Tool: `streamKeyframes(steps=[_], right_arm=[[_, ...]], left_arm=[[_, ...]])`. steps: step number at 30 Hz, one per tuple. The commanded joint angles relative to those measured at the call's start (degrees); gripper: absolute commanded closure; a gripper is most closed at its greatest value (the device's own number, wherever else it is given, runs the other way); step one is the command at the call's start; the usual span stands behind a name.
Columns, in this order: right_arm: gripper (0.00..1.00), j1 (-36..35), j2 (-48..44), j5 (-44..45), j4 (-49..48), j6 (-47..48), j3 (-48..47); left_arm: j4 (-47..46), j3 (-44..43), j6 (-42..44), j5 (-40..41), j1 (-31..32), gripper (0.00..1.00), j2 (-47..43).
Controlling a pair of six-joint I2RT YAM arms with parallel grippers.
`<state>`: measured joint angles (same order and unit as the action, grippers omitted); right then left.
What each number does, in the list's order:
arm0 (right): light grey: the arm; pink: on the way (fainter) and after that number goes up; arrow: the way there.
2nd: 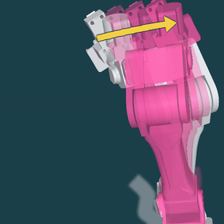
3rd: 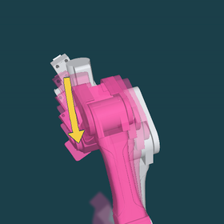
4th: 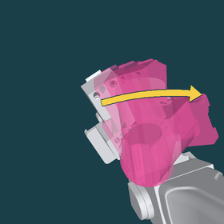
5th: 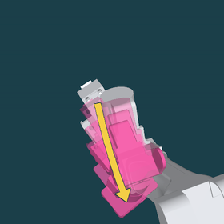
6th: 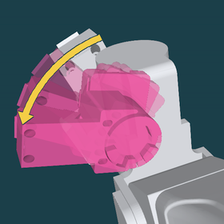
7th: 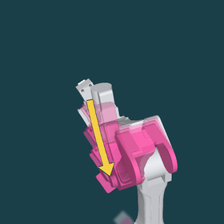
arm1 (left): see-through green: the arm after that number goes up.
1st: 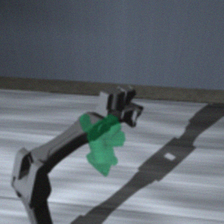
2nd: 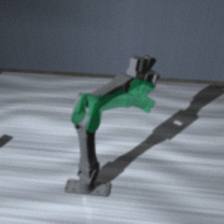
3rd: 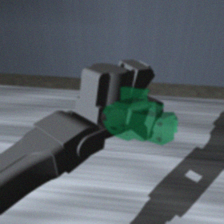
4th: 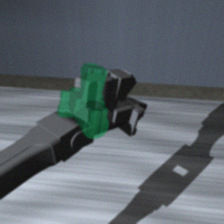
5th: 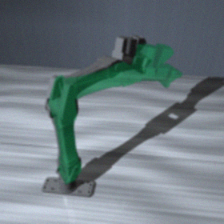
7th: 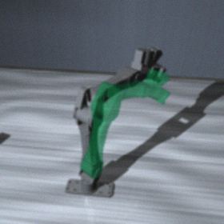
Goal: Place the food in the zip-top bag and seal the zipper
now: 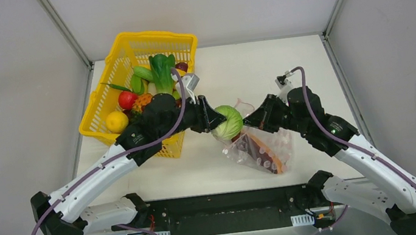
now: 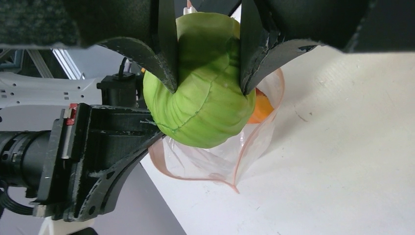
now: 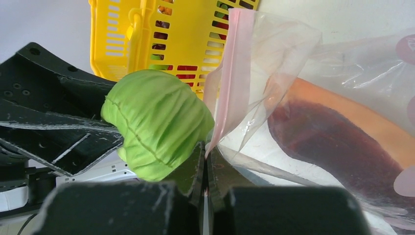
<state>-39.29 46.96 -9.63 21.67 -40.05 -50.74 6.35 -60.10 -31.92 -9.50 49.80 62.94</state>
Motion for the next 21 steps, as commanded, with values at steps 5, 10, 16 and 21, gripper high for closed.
streamKeyframes(steps=[5, 10, 16, 21], right_arm=[[1.00, -0.9, -2.5, -4.7, -9.2, -1.6, -2.7], [1.00, -0.9, -1.1, -7.3, -10.4, -3.2, -3.0], [1.00, -0.9, 0.9, -6.0, -9.5, -2.5, -3.6], [1.00, -1.0, 2.5, -5.2, -7.3, -0.1, -5.1]], left_arm=[[-2.4, 3.8, -2.3, 8.1, 0.5, 0.67, -1.1], [-5.4, 3.6, -3.1, 4.8, 0.4, 0.64, 0.5], [-6.0, -0.2, 0.7, -6.4, 0.6, 0.60, 3.3], [-4.1, -0.2, 2.3, -4.7, 0.6, 0.58, 1.7]])
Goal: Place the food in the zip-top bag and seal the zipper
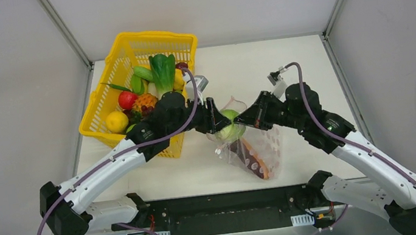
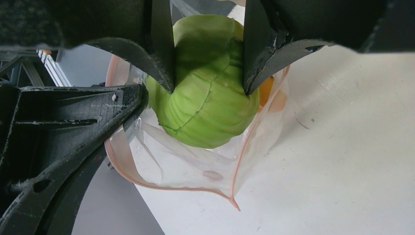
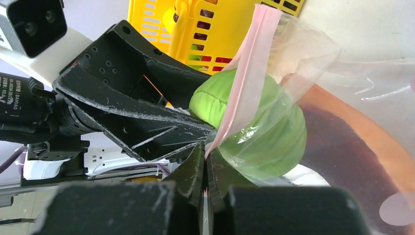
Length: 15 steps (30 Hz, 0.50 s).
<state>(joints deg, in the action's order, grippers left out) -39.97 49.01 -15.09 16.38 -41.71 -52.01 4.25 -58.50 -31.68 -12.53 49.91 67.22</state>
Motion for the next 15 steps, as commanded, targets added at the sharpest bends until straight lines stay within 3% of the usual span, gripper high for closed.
streamKeyframes(steps=[1, 7, 12, 15], right_arm=[[1.00, -0.2, 0.4, -0.4, -2.4, 1.8, -3.8], [1.00, -0.2, 0.6, -3.6, -4.8, 3.5, -3.6], [1.00, -0.2, 0.2, -4.1, -5.0, 3.2, -3.7], [1.00, -0.2, -1.9, -0.3, -4.6, 3.0, -2.5]], left_arm=[[-3.1, -1.0, 2.0, -1.7, 0.5, 0.56, -3.1], [-1.8, -4.3, 1.7, -9.0, 0.8, 0.47, 1.2], [-6.0, -0.1, 0.3, 0.9, 1.9, 0.31, -1.2], [-2.4, -0.3, 2.3, 4.6, 1.9, 0.22, -3.5]])
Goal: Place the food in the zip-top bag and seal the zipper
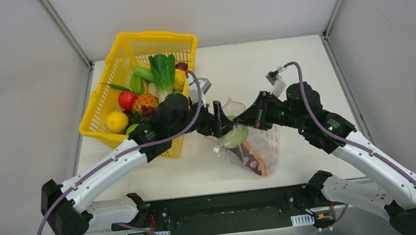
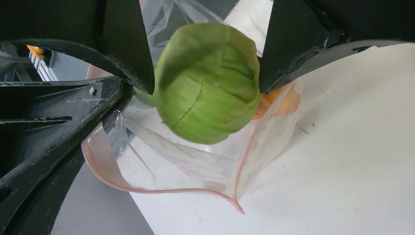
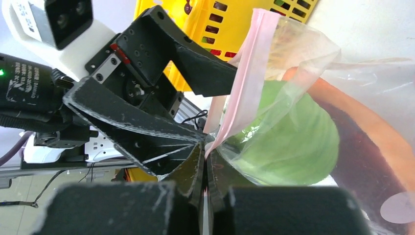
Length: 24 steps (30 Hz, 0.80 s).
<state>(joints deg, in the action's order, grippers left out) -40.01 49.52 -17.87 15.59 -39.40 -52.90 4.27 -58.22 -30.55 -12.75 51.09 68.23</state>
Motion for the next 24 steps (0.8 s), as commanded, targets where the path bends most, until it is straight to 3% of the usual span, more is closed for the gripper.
streamKeyframes(steps=[1, 8, 13, 24], right_arm=[[1.00, -0.1, -3.1, 4.0, -3.8, 0.8, -1.1], [1.00, -0.1, -4.0, 5.9, -2.7, 1.3, -0.2], [1.00, -0.1, -5.3, 6.7, -2.3, 1.9, 0.1], [1.00, -0.1, -6.4, 6.1, -2.7, 1.6, 0.9]], left_arm=[[-0.7, -1.2, 2.0, 5.2, 0.7, 0.21, -5.2], [0.1, -0.6, 3.5, 5.5, 0.8, 0.17, -10.5], [10.1, -2.8, 4.8, 13.7, 0.7, 0.19, -11.1], [17.4, -8.3, 5.5, 10.2, 0.7, 0.29, -1.0]])
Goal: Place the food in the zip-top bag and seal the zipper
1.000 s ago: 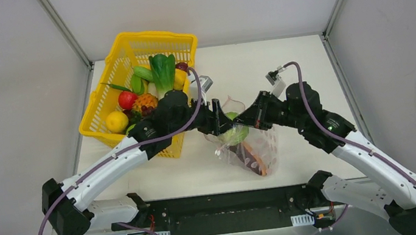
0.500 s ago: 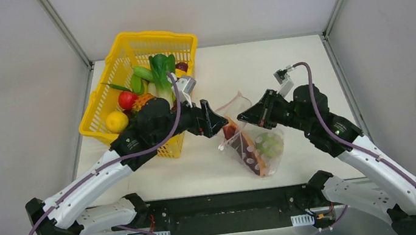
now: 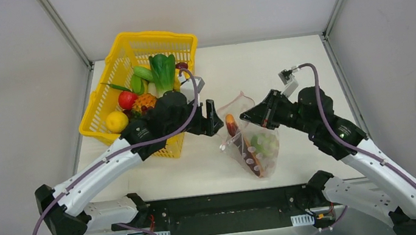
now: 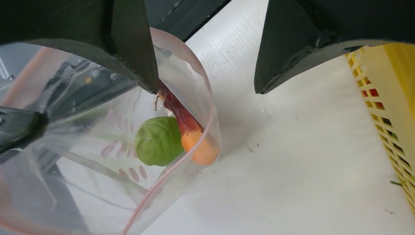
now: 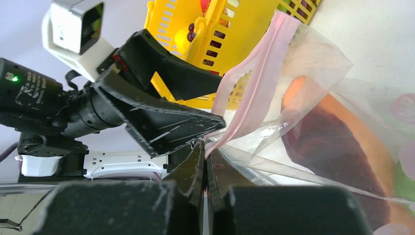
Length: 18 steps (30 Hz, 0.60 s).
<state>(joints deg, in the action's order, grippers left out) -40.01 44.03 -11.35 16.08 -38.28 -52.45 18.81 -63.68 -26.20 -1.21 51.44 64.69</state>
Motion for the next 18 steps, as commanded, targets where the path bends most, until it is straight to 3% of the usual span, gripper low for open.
streamKeyframes(steps=[1, 4, 6, 9, 14, 18], right_arm=[[1.00, -0.1, -0.8, -0.8, -3.3, 0.5, 0.4], [1.00, -0.1, -0.5, -1.7, -3.2, 0.7, 0.2], [1.00, -0.1, -0.5, -2.2, -2.8, 0.7, 0.1], [0.99, -0.1, -0.6, -2.5, -2.3, 0.9, 0.0], [0.99, -0.1, -0.5, -2.3, -1.7, 1.4, -0.4], [0.98, -0.1, 0.1, 0.0, 0.2, 2.5, -1.6]], left_arm=[[2.4, -2.7, 0.7, -1.6, 0.3, 0.32, 3.2], [0.4, -2.5, -0.4, -2.4, 0.4, 0.46, 4.2], [-0.9, -2.1, -0.7, -2.5, 0.4, 0.61, 4.0], [-1.9, -1.6, -0.6, -2.0, 0.4, 0.70, 3.3], [-2.5, -1.4, -0.8, -1.8, 0.3, 0.96, 2.6], [-4.4, -0.4, -1.4, -1.3, 0.4, 1.00, 1.1]])
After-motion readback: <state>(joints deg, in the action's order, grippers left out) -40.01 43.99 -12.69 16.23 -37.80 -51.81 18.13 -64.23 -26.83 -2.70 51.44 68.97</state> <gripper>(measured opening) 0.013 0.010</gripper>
